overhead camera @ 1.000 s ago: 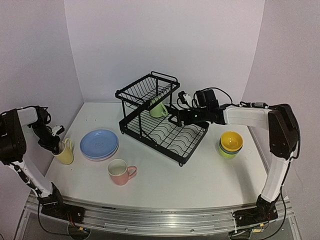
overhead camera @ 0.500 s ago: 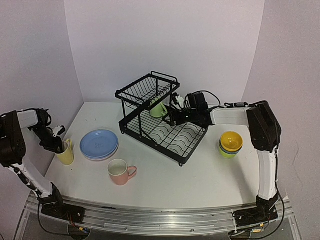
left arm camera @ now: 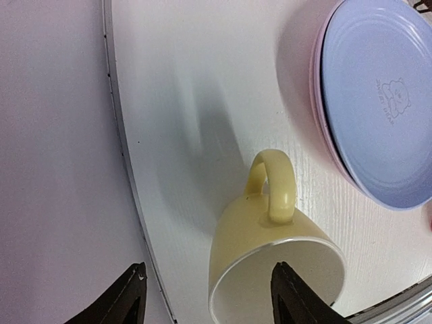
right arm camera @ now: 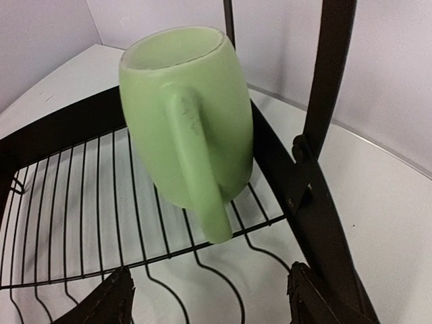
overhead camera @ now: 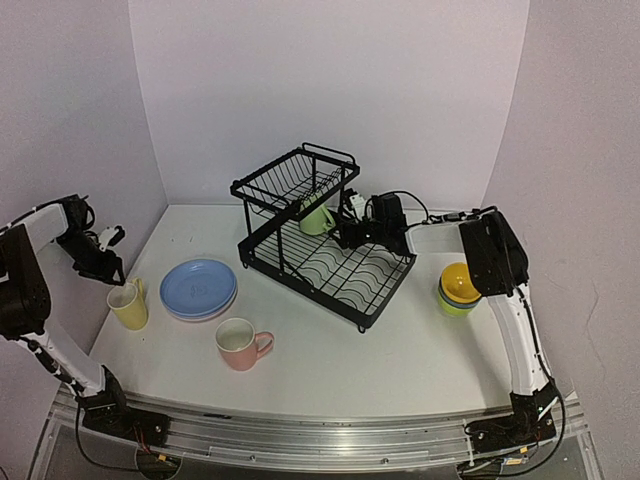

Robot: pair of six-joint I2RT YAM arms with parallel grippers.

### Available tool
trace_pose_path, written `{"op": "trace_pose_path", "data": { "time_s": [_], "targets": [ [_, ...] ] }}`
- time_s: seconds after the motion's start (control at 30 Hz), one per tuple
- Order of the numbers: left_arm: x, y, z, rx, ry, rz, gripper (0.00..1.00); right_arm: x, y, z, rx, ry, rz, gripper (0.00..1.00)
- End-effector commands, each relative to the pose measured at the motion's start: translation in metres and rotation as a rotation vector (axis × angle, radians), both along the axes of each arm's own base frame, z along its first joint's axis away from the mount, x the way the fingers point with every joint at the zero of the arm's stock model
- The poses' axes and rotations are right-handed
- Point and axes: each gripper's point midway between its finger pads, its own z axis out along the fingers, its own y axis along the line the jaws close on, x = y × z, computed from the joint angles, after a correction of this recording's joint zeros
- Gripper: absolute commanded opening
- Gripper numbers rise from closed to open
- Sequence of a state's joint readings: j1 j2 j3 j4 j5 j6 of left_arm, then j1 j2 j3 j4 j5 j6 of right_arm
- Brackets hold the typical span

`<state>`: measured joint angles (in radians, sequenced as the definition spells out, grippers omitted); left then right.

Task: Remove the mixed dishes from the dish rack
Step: Pick up the cup from the dish rack.

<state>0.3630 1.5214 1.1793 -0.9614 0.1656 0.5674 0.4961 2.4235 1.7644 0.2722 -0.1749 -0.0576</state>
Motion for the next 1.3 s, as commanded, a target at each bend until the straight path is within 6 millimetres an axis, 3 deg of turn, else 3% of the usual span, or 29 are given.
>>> {"op": "trace_pose_path", "data": {
  "time_s": [0.0,0.23,0.47,0.63,0.8,0.97,1.17,1.27],
  "targets": [
    [0.015,-0.007,0.048,-0.022,-0.137,-0.014,0.64,0.028,0.008,0.026,0.049,-0.154,-0.020,0.72],
    [0.021,-0.029,0.078,-0.112,-0.234,-0.093,0.65,0.041,0.019,0.015,0.102,-0.168,-0.011,0.56],
    [0.027,-0.048,0.106,-0.190,-0.326,-0.173,0.66,0.047,0.031,0.012,0.145,-0.171,0.015,0.50],
    [0.030,-0.049,0.109,-0.196,-0.339,-0.178,0.67,0.044,0.042,0.009,0.160,-0.167,0.045,0.42],
    [0.028,-0.048,0.107,-0.190,-0.331,-0.180,0.66,0.040,0.047,0.011,0.162,-0.174,0.060,0.25],
    [0.028,-0.049,0.111,-0.190,-0.341,-0.186,0.67,0.033,0.048,0.019,0.169,-0.179,0.080,0.02],
    [0.032,-0.052,0.120,-0.196,-0.384,-0.203,0.66,0.010,0.048,0.039,0.167,-0.173,0.119,0.00],
    [0.038,-0.057,0.131,-0.220,-0.433,-0.223,0.67,-0.003,0.041,0.063,0.214,-0.129,0.085,0.00]
  ]
}}
